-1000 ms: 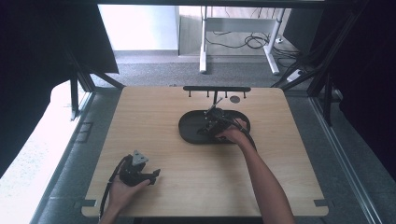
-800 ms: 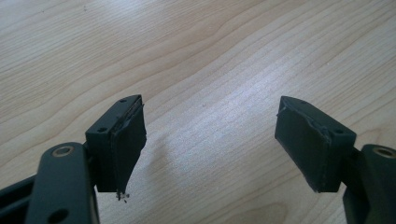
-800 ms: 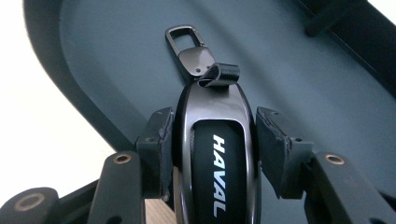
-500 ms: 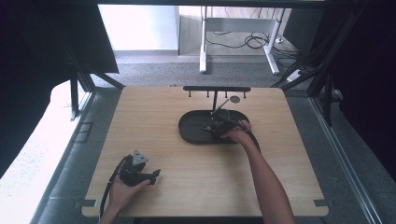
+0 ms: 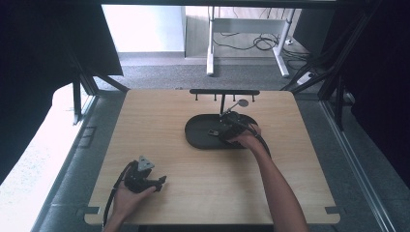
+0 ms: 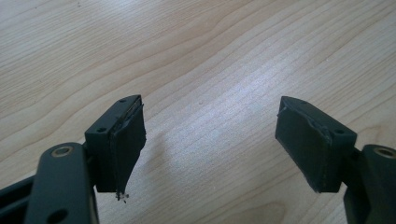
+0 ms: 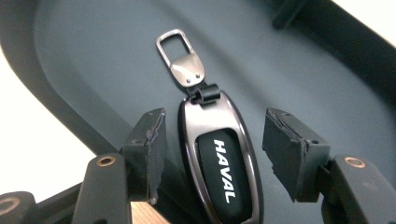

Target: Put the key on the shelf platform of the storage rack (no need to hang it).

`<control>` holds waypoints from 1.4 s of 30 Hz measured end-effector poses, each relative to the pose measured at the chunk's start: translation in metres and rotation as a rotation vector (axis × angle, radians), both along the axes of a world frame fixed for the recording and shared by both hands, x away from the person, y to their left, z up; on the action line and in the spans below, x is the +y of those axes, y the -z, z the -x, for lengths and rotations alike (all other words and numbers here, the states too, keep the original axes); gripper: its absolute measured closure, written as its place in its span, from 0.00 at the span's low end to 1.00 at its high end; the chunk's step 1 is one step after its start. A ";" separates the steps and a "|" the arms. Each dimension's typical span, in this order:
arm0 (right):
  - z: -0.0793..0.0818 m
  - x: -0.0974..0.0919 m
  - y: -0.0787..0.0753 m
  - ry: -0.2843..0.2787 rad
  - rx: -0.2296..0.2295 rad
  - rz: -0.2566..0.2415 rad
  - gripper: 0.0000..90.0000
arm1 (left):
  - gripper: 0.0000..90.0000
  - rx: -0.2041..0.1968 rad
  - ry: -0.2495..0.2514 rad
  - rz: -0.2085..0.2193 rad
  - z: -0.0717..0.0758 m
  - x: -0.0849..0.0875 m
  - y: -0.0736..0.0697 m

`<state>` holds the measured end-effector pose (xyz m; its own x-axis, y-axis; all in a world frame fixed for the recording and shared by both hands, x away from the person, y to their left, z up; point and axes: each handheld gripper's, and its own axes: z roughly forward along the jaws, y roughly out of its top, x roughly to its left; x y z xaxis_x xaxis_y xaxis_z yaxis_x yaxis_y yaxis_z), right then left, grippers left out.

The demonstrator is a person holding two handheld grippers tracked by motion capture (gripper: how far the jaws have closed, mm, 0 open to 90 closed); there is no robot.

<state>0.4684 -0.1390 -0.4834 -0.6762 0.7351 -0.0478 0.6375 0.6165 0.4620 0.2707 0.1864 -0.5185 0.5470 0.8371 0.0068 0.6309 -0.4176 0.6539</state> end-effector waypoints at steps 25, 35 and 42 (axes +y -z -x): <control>0.082 -0.038 -0.020 -0.054 -0.083 -0.190 0.45 | 0.27 0.000 0.009 -0.005 0.001 -0.004 0.001; 0.129 -0.066 -0.004 -0.049 -0.107 -0.256 0.45 | 0.27 -0.004 0.005 -0.007 0.002 -0.006 0.001; 0.160 -0.088 0.014 -0.020 -0.122 -0.294 0.45 | 0.27 -0.003 0.007 -0.011 0.002 -0.008 0.002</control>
